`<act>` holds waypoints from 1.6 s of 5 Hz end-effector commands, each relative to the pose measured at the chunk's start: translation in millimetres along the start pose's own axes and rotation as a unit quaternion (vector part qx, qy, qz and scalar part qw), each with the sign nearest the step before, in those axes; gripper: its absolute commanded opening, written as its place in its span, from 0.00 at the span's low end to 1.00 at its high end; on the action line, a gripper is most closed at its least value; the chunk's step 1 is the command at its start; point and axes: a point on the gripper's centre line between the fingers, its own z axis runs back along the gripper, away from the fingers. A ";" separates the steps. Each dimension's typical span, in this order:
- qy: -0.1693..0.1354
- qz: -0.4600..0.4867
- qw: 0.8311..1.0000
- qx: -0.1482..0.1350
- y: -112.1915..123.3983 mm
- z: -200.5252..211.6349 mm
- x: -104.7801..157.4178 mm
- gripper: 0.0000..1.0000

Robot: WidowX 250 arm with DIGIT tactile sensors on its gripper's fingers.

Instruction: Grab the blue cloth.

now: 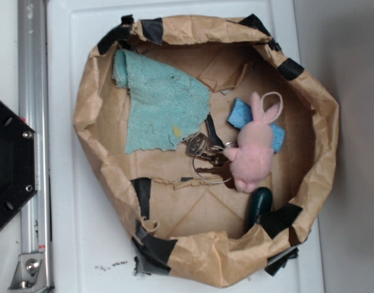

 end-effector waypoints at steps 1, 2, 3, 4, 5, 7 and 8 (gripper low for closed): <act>0.000 0.000 1.000 0.000 0.0 0.0 0.0 1.00; 0.015 0.000 1.000 0.027 32.6 -33.2 38.2 1.00; 0.022 -0.058 0.997 0.048 44.7 -63.8 79.5 1.00; 0.035 -0.117 0.991 0.046 39.4 -95.4 100.8 1.00; 0.054 -0.170 0.984 0.027 25.4 -129.7 105.5 1.00; 0.057 -0.225 0.971 0.055 46.6 -178.6 77.4 1.00; 0.046 -0.240 0.969 0.042 74.3 -189.5 66.4 1.00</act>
